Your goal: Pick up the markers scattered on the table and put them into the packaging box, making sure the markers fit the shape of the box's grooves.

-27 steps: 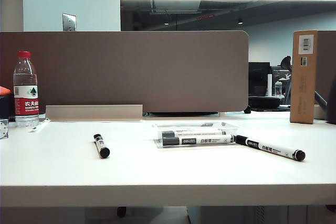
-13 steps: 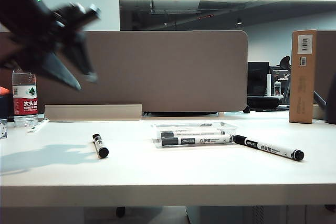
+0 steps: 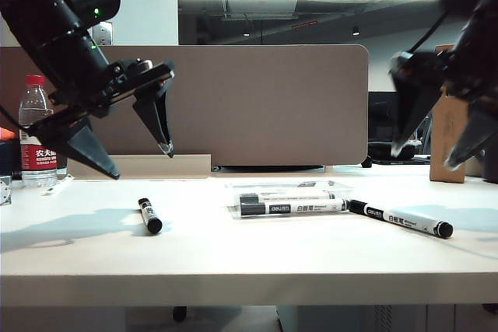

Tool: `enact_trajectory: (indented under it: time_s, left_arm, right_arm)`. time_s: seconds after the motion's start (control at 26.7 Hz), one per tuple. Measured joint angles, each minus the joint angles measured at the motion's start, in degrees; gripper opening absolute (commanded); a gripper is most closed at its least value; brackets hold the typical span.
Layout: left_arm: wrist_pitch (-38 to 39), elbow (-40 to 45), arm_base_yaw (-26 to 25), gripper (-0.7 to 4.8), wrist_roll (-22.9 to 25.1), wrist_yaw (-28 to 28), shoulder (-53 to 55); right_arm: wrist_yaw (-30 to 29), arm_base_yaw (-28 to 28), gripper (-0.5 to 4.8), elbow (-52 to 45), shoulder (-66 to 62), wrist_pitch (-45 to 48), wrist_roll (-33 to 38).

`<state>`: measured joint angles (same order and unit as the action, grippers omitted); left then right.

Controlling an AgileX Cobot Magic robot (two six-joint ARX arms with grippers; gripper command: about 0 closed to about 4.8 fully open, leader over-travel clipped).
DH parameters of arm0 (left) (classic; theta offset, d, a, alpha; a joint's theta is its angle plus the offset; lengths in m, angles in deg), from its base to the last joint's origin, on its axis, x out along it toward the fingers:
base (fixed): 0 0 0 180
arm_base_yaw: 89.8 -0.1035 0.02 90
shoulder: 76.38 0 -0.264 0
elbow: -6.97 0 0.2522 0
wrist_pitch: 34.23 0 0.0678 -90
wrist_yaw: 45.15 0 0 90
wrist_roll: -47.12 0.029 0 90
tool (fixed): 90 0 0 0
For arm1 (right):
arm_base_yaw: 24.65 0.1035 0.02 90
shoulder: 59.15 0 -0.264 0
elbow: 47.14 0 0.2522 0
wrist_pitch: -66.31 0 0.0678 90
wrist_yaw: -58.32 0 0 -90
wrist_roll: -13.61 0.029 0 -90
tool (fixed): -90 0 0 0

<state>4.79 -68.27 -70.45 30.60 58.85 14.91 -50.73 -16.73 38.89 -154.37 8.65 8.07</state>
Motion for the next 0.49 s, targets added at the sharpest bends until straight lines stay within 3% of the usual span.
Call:
enact_trajectory:
  time_s: [0.22,0.26,0.3,0.49]
  left_arm:
    - [-3.04,-0.02,0.11,3.93,0.0,0.42,0.98]
    - [-2.93,-0.02,0.02,3.82,0.0,-1.31,1.4]
    - [-2.91,-0.02,0.0,3.28,0.0,-2.29,1.75]
    - [-3.61,-0.09,0.04,3.11,0.02,-4.2,4.07]
  right_arm:
    - [3.8,4.2,4.09,5.18,-9.22,-2.93,-2.05]
    - [5.99,5.11,4.08,5.27,-9.88,-3.06,-2.93]
    - [7.28,5.7,4.08,5.29,-10.32,-2.99,-3.3]
    - [10.19,7.06,3.77,5.29,-12.39,-2.45,-3.65]
